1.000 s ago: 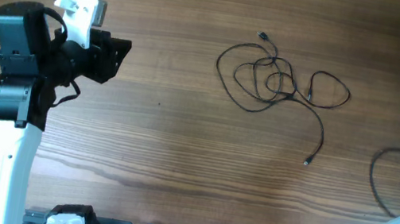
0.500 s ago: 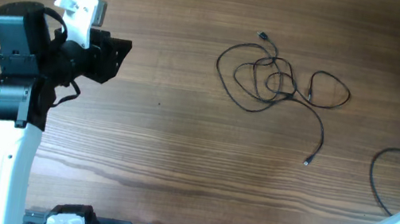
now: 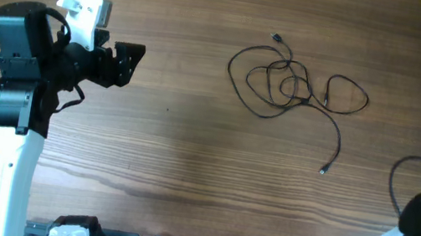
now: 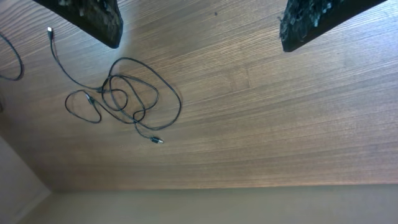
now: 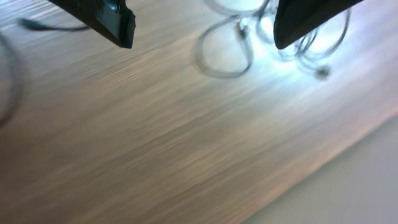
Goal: Untangle cables
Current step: 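Move the right gripper back over the remaining cable pile and lower it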
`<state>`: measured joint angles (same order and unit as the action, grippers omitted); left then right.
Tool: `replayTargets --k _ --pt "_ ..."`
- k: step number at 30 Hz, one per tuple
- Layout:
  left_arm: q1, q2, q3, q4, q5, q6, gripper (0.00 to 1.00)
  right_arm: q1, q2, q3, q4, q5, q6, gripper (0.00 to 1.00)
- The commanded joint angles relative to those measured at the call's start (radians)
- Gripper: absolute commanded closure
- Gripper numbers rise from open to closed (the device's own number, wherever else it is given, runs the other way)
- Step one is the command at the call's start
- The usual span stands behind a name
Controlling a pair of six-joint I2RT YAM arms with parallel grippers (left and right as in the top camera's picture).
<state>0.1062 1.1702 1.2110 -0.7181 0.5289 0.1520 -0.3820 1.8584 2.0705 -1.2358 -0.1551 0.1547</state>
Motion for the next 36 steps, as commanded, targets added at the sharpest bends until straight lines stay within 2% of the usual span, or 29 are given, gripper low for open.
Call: replayTargets --k 1,8,10,13,18,29,36 --pt "-0.004 -0.011 0.014 0.003 0.001 0.001 0.15 0.099 -0.022 0.010 -0.057 -0.031 -0.043 0.26" --pt "-0.004 -0.011 0.014 0.002 0.001 0.001 0.21 0.276 -0.016 0.010 -0.111 -0.022 -0.047 0.21" --pt "-0.004 -0.011 0.014 0.002 0.002 0.001 0.19 0.313 -0.003 0.010 -0.153 -0.018 -0.046 0.20" --pt "-0.004 -0.009 0.014 -0.013 0.001 0.001 0.09 0.364 0.019 0.008 -0.205 0.051 -0.022 0.18" --pt "-0.004 0.014 0.014 -0.033 0.002 0.001 0.09 0.426 0.044 0.003 -0.197 0.092 -0.023 0.18" --pt "-0.004 0.104 0.014 -0.034 0.058 0.001 0.09 0.442 0.203 0.002 -0.216 0.108 -0.029 0.20" --pt "-0.004 0.108 0.014 -0.031 0.057 0.001 0.12 0.442 0.298 0.002 -0.217 0.063 -0.086 0.20"
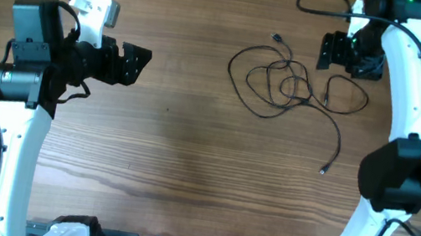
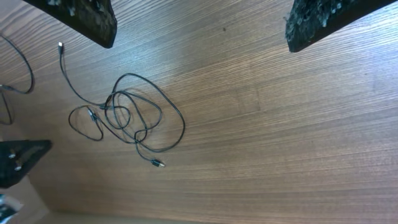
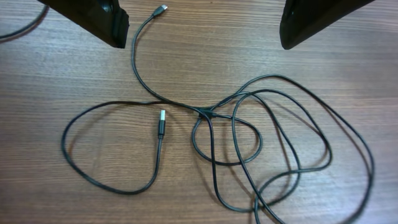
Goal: Untangle cables
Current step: 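Move the right gripper back over the remaining cable pile and lower it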
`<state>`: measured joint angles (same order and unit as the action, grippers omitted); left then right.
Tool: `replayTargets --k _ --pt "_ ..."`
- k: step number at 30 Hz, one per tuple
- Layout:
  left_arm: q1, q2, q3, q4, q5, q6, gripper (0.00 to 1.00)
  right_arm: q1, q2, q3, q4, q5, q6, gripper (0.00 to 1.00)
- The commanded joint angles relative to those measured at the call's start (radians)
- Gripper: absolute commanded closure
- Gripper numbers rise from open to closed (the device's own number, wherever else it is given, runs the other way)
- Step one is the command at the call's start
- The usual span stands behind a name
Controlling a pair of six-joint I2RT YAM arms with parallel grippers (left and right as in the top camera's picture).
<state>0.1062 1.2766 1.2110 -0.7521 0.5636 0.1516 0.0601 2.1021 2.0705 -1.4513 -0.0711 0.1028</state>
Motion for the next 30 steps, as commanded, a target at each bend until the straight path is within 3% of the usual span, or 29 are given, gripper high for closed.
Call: replayTargets --k 1,30 --pt "-0.004 0.001 0.014 0.003 0.021 0.001 0.12 0.000 0.070 0.002 -0.004 -0.024 -0.043 0.20" --pt "-0.005 0.001 0.014 -0.024 0.003 -0.003 0.15 0.074 0.237 -0.003 0.002 -0.031 -0.021 0.23"
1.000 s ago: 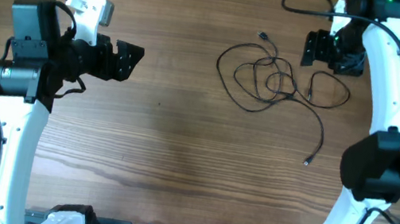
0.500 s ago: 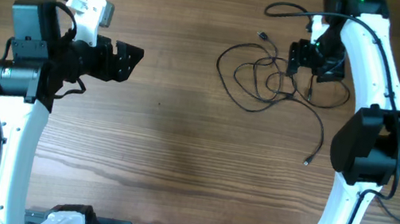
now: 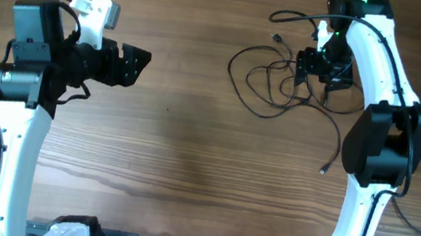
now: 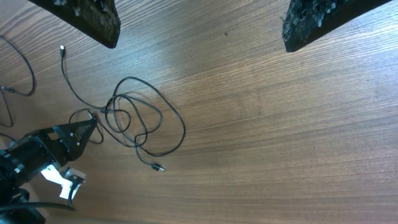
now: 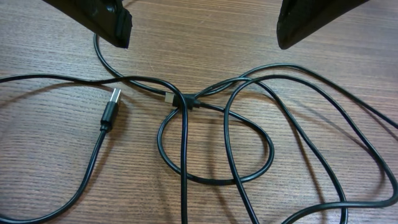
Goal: Untangle cables
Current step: 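Move the right gripper back over the remaining cable pile and lower it, then grasp a black cable in the pile with the right gripper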
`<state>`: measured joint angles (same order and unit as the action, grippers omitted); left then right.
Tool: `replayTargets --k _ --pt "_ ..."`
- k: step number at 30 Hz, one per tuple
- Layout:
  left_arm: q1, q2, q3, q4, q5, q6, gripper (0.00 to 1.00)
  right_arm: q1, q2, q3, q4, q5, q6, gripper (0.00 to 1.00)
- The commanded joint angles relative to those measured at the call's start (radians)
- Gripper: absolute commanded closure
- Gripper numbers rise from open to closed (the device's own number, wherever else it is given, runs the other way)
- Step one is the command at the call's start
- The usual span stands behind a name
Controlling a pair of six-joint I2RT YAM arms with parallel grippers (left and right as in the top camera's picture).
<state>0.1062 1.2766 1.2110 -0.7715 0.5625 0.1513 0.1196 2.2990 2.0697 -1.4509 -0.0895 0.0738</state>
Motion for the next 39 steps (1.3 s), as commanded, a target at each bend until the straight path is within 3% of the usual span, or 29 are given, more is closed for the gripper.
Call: replayTargets --k 1,22,34,39 --pt "-0.005 0.001 0.014 -0.005 0.010 -0.002 0.15 0.017 0.043 -0.002 0.002 -0.012 0.008 0.23" --pt "-0.005 0.001 0.014 -0.020 0.032 -0.002 0.16 0.046 0.133 -0.002 0.045 -0.008 0.072 0.22" --pt "-0.005 0.001 0.014 -0.022 0.032 -0.002 0.16 0.046 0.146 -0.002 0.152 0.026 0.067 0.24" --pt "-0.004 0.001 0.014 -0.022 0.032 -0.001 0.16 0.046 0.148 -0.002 0.159 0.029 0.067 0.28"
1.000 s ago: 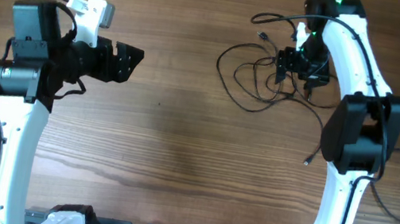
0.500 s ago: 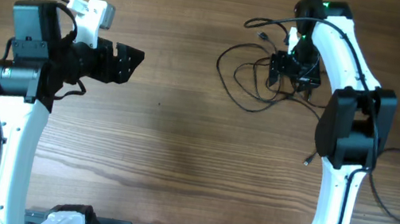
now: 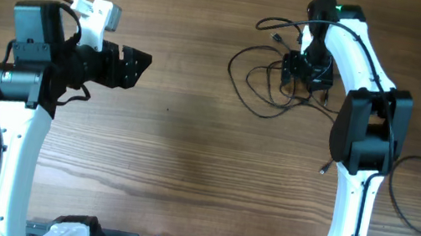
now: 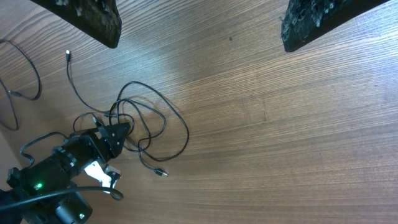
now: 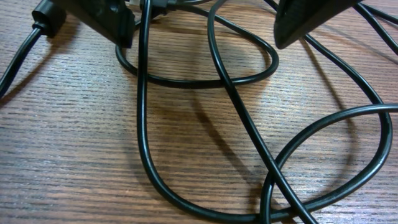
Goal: Untangle cables
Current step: 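Grasp a black cable in the pile with the right gripper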
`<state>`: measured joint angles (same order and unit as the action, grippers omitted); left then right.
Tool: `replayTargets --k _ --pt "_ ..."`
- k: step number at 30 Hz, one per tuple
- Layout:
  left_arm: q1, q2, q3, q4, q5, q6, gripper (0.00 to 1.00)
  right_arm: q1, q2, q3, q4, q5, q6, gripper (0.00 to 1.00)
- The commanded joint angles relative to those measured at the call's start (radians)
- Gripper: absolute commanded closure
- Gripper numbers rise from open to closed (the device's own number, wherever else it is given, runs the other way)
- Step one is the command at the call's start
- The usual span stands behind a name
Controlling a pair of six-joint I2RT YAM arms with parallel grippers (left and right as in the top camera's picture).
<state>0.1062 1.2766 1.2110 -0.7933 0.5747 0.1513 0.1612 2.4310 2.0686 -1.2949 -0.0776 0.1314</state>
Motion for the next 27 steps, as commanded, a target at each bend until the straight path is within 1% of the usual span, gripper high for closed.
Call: replayTargets --k 1,3,4,6,7,8,12,15,19,24,27 --pt "-0.004 0.001 0.014 0.000 0.019 -0.001 0.16 0.004 0.017 -0.001 0.002 0.019 0.009 0.32" --pt "-0.004 0.001 0.014 0.000 0.019 -0.001 0.16 0.004 0.017 -0.001 0.003 0.021 0.011 0.50" --pt "-0.004 0.001 0.014 0.000 0.019 -0.001 0.16 0.004 0.017 -0.001 0.004 0.021 0.011 0.57" --pt "-0.004 0.000 0.014 -0.001 0.019 -0.001 0.16 0.005 0.017 -0.001 0.003 0.007 0.009 0.64" --pt "-0.004 -0.001 0.014 0.000 0.019 -0.002 0.16 0.005 0.017 -0.001 0.002 -0.013 0.000 0.71" --pt "-0.004 -0.002 0.014 0.000 0.019 -0.001 0.16 0.005 0.017 -0.001 0.002 -0.032 -0.005 0.75" --pt "-0.004 -0.008 0.014 0.000 0.019 -0.001 0.16 0.024 0.017 -0.001 0.018 -0.210 -0.052 0.95" --pt "-0.004 -0.011 0.014 0.000 0.019 -0.001 0.16 0.063 0.017 -0.001 0.051 -0.286 -0.064 0.95" --pt "-0.004 -0.014 0.014 -0.001 0.019 0.002 0.16 0.158 0.017 -0.001 0.102 -0.341 -0.062 0.95" --pt "-0.004 -0.014 0.014 -0.001 0.019 0.002 0.16 0.290 0.017 0.000 0.151 -0.353 -0.050 0.95" --pt "-0.004 -0.014 0.014 -0.001 0.019 0.002 0.16 0.332 0.017 0.013 0.157 -0.330 -0.012 0.95"
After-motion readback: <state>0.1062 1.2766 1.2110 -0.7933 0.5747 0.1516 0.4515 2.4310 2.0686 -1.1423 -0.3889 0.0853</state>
